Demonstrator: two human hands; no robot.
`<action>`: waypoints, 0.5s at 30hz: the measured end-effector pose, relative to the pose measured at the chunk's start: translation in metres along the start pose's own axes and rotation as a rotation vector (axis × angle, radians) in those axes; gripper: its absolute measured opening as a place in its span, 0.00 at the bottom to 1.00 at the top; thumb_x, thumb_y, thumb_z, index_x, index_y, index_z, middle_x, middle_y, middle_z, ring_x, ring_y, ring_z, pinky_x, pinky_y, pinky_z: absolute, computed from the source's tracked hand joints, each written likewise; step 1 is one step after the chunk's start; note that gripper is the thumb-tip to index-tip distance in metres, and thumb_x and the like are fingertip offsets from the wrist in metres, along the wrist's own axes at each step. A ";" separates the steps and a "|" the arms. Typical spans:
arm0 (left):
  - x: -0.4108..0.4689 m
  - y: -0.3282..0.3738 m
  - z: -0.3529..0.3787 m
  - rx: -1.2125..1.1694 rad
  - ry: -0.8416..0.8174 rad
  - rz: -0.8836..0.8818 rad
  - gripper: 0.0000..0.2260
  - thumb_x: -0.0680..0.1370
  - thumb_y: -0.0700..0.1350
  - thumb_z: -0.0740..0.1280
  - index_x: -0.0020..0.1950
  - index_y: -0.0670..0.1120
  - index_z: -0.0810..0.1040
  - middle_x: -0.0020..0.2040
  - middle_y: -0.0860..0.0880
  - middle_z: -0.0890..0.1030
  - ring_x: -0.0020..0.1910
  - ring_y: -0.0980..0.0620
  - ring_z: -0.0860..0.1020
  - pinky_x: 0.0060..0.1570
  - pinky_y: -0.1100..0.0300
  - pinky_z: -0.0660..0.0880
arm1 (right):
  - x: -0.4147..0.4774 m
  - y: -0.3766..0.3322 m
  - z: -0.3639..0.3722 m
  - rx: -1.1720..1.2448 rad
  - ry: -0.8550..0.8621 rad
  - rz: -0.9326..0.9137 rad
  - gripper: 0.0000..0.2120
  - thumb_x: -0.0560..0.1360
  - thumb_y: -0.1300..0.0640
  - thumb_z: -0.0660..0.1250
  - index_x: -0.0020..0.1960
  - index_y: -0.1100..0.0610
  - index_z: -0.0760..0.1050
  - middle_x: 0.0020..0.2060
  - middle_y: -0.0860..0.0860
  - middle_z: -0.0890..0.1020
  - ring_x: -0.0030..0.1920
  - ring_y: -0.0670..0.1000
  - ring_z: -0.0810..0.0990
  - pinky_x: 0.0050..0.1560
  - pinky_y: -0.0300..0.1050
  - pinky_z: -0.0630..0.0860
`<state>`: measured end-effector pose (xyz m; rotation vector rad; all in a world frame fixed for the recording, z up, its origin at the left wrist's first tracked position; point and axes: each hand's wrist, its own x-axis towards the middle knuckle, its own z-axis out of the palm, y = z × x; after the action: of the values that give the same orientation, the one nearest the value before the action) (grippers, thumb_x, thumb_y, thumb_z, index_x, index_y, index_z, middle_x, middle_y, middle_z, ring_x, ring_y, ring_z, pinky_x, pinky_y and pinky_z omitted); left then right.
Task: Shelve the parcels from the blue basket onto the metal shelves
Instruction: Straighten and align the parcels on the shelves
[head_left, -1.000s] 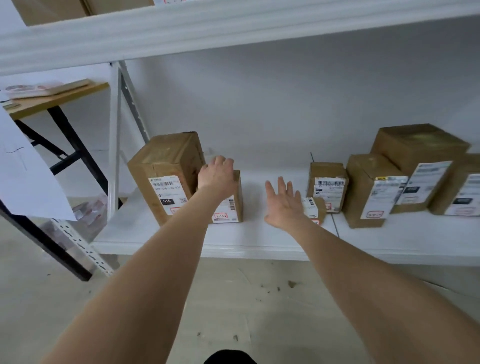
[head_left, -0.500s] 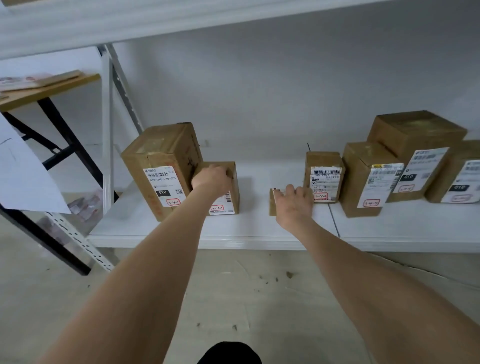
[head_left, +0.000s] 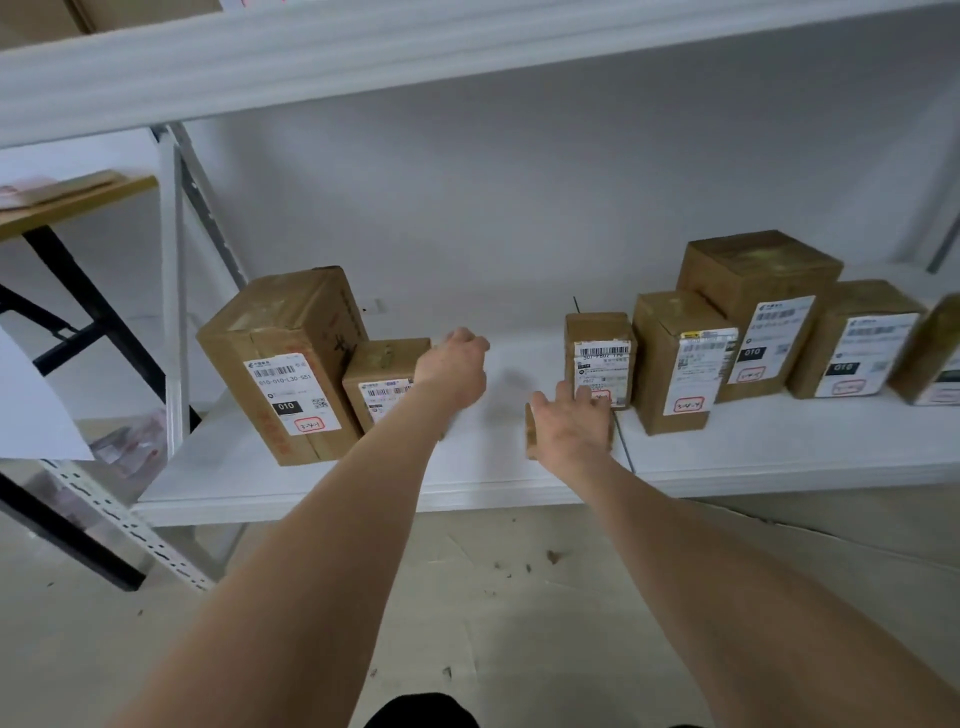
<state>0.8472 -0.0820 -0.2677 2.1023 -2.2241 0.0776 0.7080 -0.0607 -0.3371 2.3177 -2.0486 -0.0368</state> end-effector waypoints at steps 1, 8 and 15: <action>0.001 0.009 0.000 0.012 -0.011 0.027 0.22 0.79 0.39 0.58 0.73 0.47 0.65 0.72 0.47 0.64 0.70 0.46 0.66 0.63 0.51 0.68 | 0.000 0.002 0.000 0.033 0.003 0.014 0.29 0.72 0.39 0.66 0.68 0.51 0.65 0.64 0.56 0.68 0.63 0.59 0.68 0.58 0.55 0.67; 0.016 -0.003 0.007 0.163 0.037 -0.115 0.24 0.78 0.42 0.59 0.74 0.44 0.59 0.72 0.44 0.64 0.73 0.46 0.60 0.70 0.47 0.59 | 0.042 0.040 -0.032 0.190 0.204 0.101 0.35 0.73 0.50 0.69 0.75 0.54 0.56 0.74 0.59 0.53 0.74 0.62 0.55 0.72 0.57 0.60; 0.010 -0.037 0.022 0.108 -0.139 -0.368 0.28 0.78 0.42 0.56 0.77 0.46 0.51 0.77 0.42 0.54 0.76 0.39 0.52 0.70 0.35 0.53 | 0.060 0.032 -0.021 0.254 0.034 0.181 0.31 0.75 0.57 0.65 0.75 0.54 0.57 0.73 0.55 0.60 0.75 0.67 0.48 0.71 0.58 0.59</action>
<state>0.8835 -0.0963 -0.2898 2.6119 -1.8952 0.0291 0.6845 -0.1235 -0.3140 2.2316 -2.3588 0.2832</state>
